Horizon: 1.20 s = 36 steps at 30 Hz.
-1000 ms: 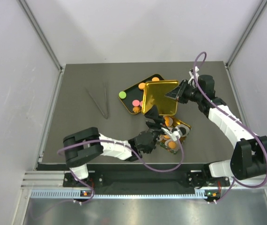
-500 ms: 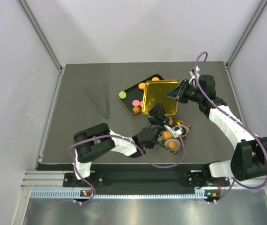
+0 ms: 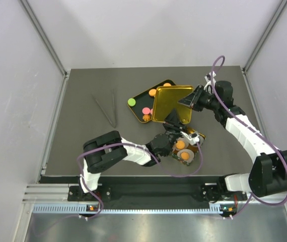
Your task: Pack the cookies
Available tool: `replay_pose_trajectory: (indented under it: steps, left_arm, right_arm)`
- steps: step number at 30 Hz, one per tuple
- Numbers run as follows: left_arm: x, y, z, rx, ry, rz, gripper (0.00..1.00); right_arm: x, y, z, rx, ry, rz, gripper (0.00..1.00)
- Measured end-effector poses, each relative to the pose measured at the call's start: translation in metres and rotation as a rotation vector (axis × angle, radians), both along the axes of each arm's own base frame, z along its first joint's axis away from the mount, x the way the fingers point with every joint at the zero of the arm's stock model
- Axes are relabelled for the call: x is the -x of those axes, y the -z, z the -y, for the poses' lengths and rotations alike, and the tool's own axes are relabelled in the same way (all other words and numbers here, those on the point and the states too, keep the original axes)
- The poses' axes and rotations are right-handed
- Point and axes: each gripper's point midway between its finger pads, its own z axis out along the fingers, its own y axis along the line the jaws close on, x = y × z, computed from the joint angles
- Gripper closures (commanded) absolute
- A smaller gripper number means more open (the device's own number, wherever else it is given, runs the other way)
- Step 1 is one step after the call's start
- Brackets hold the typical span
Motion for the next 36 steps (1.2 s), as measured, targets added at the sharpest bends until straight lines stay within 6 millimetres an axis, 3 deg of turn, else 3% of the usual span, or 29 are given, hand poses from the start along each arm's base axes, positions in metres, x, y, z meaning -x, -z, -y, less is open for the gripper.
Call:
replay_pose_trajectory:
  steps: [1, 5, 6, 8, 9, 12, 17, 21, 24, 27, 31, 36]
  left_arm:
    - [0.000, 0.000, 0.000, 0.002, 0.002, -0.003, 0.99]
    - [0.000, 0.001, 0.001, -0.007, 0.002, -0.004, 1.00]
    - [0.000, 0.001, 0.002, 0.000, 0.003, -0.008, 1.00]
    - [-0.001, 0.000, 0.001, 0.022, 0.000, -0.014, 1.00]
    - [-0.002, -0.001, 0.000, 0.035, -0.004, -0.020, 1.00]
    - [-0.004, -0.003, -0.004, 0.087, -0.012, -0.043, 1.00]
    - [-0.002, -0.020, -0.011, 0.217, -0.009, -0.098, 1.00]
    - [0.001, -0.029, -0.013, 0.285, 0.020, -0.172, 1.00]
    - [-0.003, -0.029, -0.017, 0.329, 0.015, -0.251, 1.00]
    - [-0.014, -0.034, -0.027, 0.397, -0.007, -0.330, 1.00]
    - [-0.028, -0.056, -0.040, 0.546, -0.014, -0.453, 1.00]
    - [-0.029, -0.098, -0.046, 0.791, 0.046, -0.642, 1.00]
  right_arm:
    - [0.000, -0.002, 0.000, -0.004, 0.002, 0.001, 0.91]
    - [0.001, -0.003, 0.002, -0.005, 0.008, 0.004, 0.74]
    - [0.000, -0.003, 0.002, -0.002, 0.008, 0.007, 0.57]
    - [0.001, -0.002, 0.003, 0.005, 0.008, 0.010, 0.40]
    - [0.001, -0.002, 0.004, 0.011, 0.011, 0.013, 0.25]
    - [0.003, -0.005, 0.007, 0.034, 0.021, 0.030, 0.01]
    - [0.006, -0.019, 0.020, 0.075, 0.065, 0.088, 0.00]
    - [0.007, -0.042, 0.034, 0.093, 0.116, 0.142, 0.00]
    - [0.006, -0.060, 0.058, 0.117, 0.194, 0.193, 0.00]
    - [0.005, -0.067, 0.087, 0.155, 0.290, 0.214, 0.00]
    - [0.003, -0.061, 0.115, 0.202, 0.373, 0.202, 0.00]
    - [0.001, -0.021, 0.138, 0.271, 0.420, 0.116, 0.00]
